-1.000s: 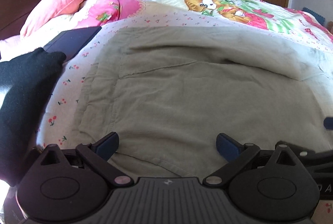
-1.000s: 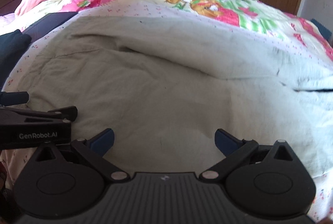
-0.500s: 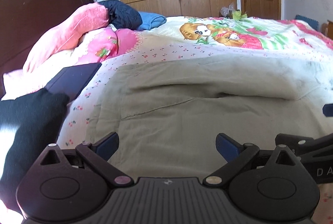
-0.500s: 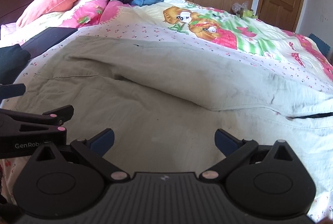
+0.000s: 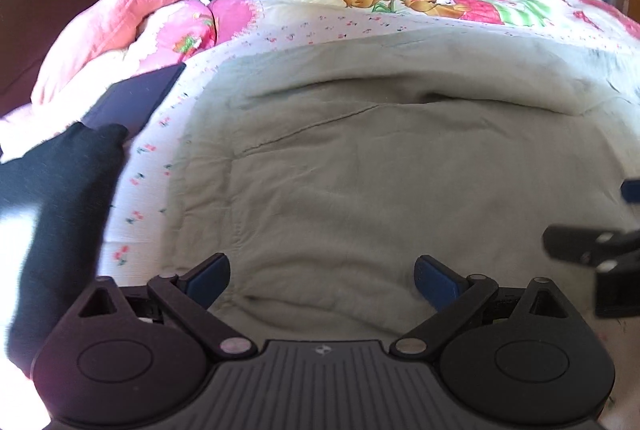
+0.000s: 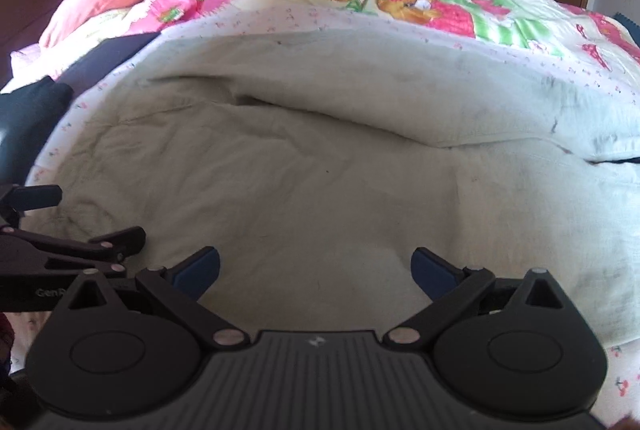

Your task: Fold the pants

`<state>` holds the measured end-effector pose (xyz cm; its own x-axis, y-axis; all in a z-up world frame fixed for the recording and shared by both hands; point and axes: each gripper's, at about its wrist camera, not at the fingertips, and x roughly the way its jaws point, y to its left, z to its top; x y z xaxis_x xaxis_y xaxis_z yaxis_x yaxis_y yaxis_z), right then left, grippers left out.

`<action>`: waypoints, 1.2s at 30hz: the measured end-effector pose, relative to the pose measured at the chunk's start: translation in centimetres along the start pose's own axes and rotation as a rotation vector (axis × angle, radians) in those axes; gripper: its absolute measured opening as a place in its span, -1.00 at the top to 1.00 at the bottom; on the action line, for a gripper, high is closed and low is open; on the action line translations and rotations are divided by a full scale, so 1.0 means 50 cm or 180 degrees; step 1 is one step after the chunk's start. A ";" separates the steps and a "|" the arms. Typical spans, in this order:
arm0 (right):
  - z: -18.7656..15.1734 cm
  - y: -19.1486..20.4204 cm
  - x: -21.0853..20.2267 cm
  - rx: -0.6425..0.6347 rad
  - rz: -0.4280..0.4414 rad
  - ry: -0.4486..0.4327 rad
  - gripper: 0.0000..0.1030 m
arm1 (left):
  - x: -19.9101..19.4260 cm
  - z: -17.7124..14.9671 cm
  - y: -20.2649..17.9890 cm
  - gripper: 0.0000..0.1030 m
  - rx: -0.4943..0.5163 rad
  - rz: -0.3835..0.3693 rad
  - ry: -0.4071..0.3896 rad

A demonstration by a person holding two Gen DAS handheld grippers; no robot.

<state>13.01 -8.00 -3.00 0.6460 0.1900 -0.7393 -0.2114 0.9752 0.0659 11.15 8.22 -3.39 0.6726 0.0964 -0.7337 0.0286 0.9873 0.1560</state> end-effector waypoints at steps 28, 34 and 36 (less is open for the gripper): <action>0.402 -0.122 0.248 -0.1374 0.0471 -0.0062 -0.68 | 0.256 0.370 0.240 -0.42 0.0578 -0.0476 -0.0193; 0.454 -0.101 0.351 -0.1565 0.0665 0.0348 -0.68 | 0.349 0.405 0.265 -0.42 0.0671 -0.0923 0.0115; 0.456 -0.097 0.383 -0.1659 0.0688 0.0502 -0.68 | 0.379 0.411 0.257 -0.43 0.0724 -0.0985 0.0217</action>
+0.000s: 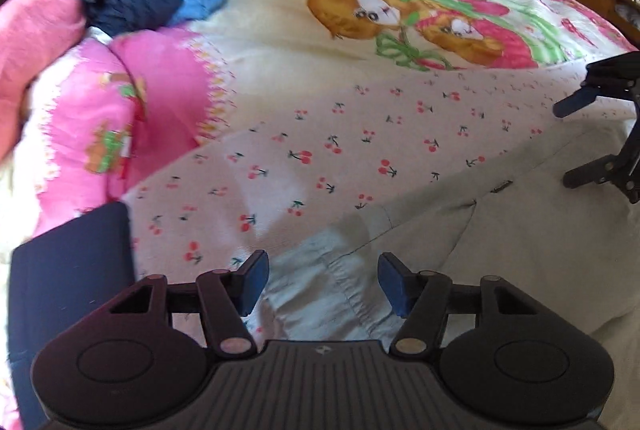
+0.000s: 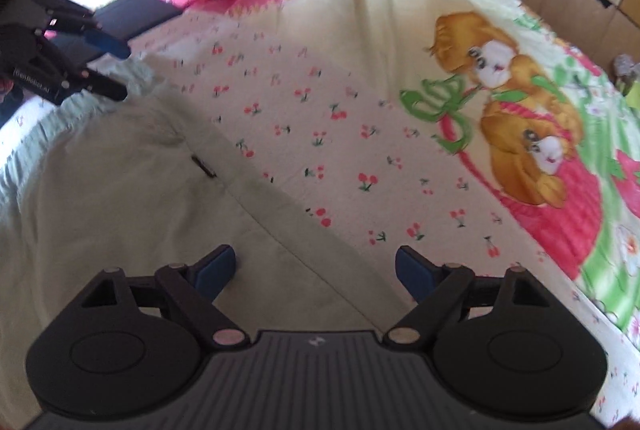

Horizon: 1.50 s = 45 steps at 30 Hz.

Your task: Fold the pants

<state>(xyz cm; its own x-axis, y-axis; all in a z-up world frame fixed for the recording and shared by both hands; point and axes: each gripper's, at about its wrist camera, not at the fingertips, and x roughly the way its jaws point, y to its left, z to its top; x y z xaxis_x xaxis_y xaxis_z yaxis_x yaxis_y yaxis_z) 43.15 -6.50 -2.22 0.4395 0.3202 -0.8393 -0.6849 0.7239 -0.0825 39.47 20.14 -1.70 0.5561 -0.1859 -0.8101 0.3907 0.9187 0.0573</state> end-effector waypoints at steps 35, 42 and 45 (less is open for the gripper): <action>-0.139 0.188 -0.364 -0.0178 0.0274 -0.0399 0.96 | -0.303 -0.151 -0.139 0.48 0.0451 0.0082 -0.0250; -0.323 0.334 -0.357 0.0179 0.0378 -0.0010 0.96 | -0.366 -0.365 -0.240 0.50 0.0271 -0.0064 -0.0011; -0.362 0.357 -0.338 0.0397 0.0351 0.0088 0.96 | -0.357 -0.412 -0.265 0.50 0.0270 -0.0003 -0.0031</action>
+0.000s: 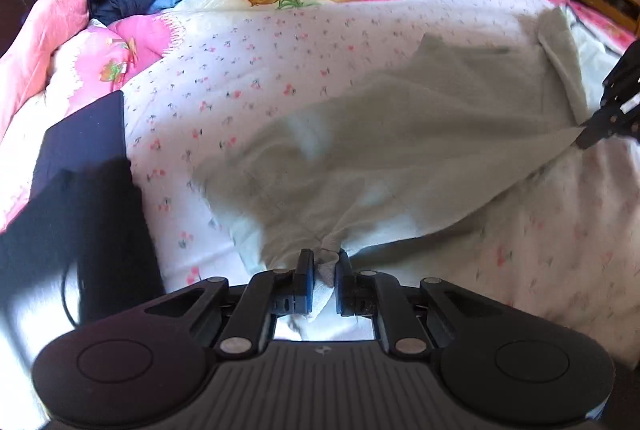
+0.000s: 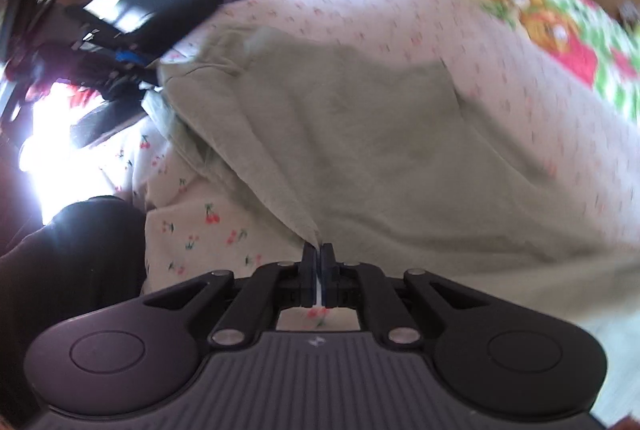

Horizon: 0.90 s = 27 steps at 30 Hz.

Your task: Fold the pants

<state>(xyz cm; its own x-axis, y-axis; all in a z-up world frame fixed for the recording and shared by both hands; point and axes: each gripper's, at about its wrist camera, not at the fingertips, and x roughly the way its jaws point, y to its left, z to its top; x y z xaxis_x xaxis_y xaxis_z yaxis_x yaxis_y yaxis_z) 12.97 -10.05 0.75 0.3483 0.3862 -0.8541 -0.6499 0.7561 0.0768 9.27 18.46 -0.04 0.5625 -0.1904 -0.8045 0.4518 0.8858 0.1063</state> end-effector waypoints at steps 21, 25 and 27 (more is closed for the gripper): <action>-0.048 0.084 0.047 -0.0348 -0.0503 0.0260 0.62 | -0.047 -0.102 -0.030 0.33 0.0256 0.0153 -0.0114; -0.074 0.061 0.012 0.0026 -0.0624 0.0188 0.62 | -0.075 -0.087 -0.052 0.31 0.0291 0.0109 -0.0218; -0.099 0.037 -0.016 0.0258 -0.0708 0.0145 0.61 | -0.084 -0.072 -0.062 0.31 0.0240 0.0046 -0.0281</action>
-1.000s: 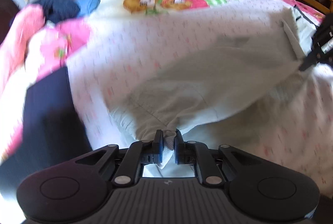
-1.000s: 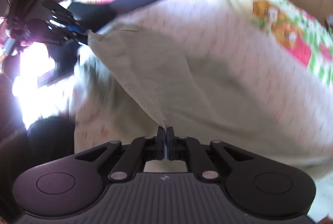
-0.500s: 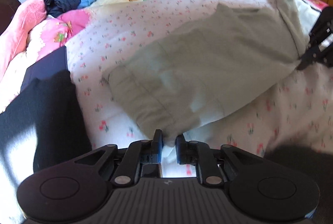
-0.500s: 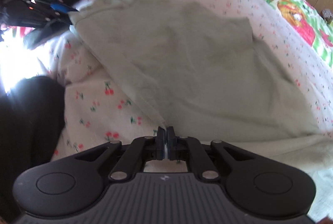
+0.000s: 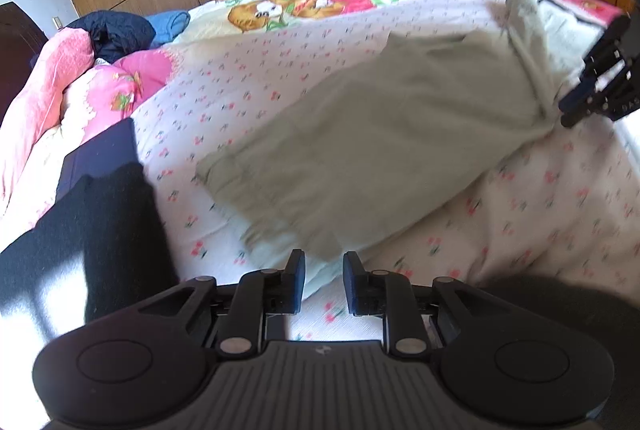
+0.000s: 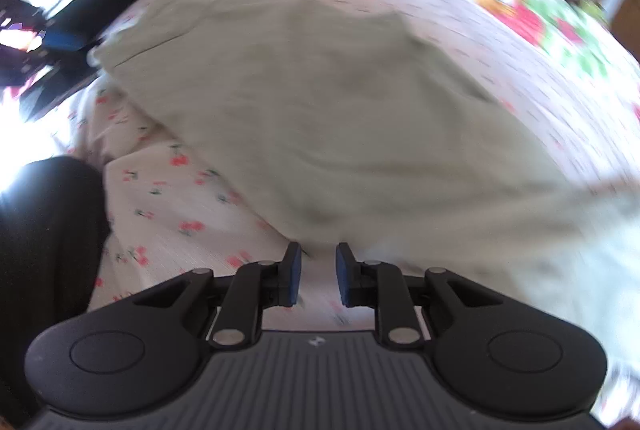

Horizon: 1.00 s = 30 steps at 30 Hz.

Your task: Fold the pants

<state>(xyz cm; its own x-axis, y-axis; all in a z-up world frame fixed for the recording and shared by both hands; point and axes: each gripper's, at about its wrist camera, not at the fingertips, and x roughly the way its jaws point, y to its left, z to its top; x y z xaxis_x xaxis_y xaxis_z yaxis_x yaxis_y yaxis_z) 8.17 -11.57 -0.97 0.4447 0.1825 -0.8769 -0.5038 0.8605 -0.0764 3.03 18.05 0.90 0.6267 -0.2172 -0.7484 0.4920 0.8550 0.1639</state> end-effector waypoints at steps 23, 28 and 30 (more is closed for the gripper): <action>0.000 -0.594 0.048 0.3317 -0.0388 -0.0804 0.93 | 0.268 0.239 -0.323 0.18 -0.0128 -0.1407 -0.0128; 0.004 -0.545 -0.111 0.3031 0.0232 -0.2323 0.94 | 0.257 0.250 -0.319 0.18 -0.0110 -0.1261 -0.0227; -0.053 -0.535 -0.161 0.3079 0.0412 -0.2746 0.93 | 0.262 0.255 -0.321 0.18 -0.0120 -0.1221 -0.0241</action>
<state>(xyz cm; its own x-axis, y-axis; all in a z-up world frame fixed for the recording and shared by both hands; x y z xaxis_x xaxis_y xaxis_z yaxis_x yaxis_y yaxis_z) 16.10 -37.31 6.90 0.9450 0.2235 -0.2388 -0.0048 0.7396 0.6730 11.03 -4.53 -3.36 0.4451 -0.5574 -0.7009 0.6777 0.7213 -0.1432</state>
